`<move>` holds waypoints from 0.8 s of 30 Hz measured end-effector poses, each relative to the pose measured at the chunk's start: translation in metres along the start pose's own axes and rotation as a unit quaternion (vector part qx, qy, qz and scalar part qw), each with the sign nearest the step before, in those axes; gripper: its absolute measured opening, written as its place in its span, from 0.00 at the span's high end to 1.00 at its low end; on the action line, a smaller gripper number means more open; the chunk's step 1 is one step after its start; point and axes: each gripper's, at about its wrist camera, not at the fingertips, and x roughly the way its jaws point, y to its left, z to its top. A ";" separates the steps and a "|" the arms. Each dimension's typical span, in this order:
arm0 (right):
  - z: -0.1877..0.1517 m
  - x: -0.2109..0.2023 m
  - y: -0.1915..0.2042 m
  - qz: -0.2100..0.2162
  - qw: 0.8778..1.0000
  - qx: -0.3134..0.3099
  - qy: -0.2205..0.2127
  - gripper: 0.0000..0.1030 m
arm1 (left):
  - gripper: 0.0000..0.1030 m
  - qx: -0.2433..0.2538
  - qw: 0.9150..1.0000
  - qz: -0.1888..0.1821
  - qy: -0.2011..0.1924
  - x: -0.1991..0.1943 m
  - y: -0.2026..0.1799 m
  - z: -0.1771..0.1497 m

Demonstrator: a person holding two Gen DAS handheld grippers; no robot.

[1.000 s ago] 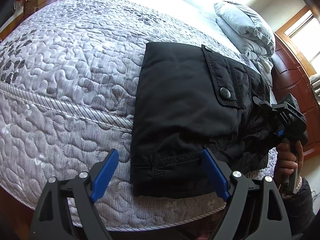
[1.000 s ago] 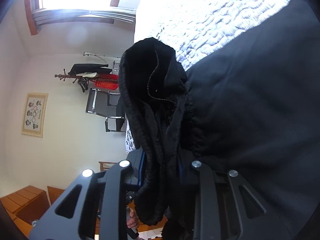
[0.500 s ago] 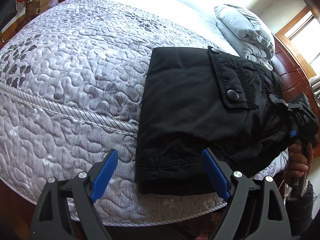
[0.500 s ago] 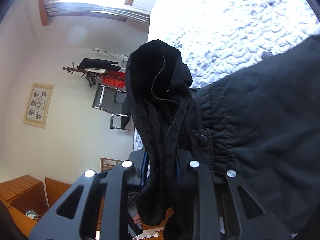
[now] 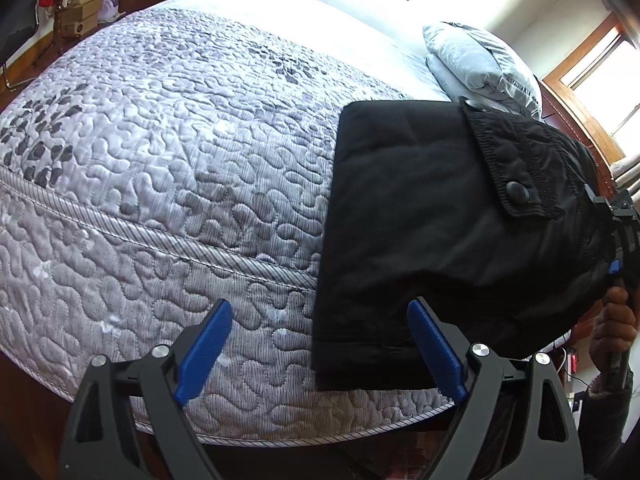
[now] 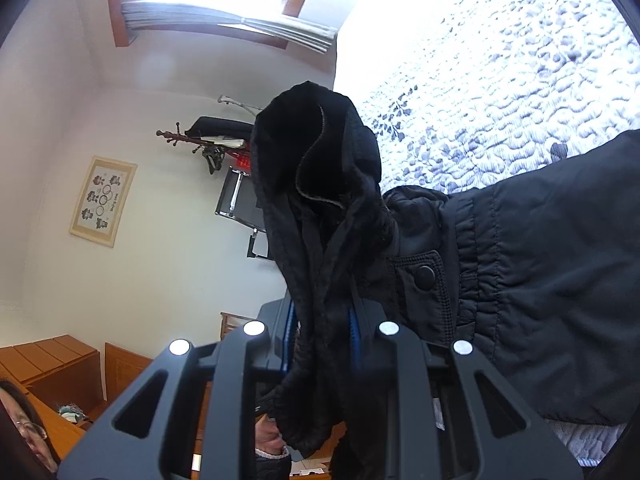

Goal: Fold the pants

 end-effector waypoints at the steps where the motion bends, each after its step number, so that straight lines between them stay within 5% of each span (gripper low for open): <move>1: 0.001 0.000 0.002 0.001 1.000 0.001 -0.002 0.80 | 0.13 0.001 1.000 0.000 0.001 0.000 -0.001 0.000; 24: -0.004 -0.083 -0.027 -0.029 0.998 0.031 -0.051 0.80 | 0.12 0.050 0.998 -0.012 0.033 0.023 -0.052 -0.002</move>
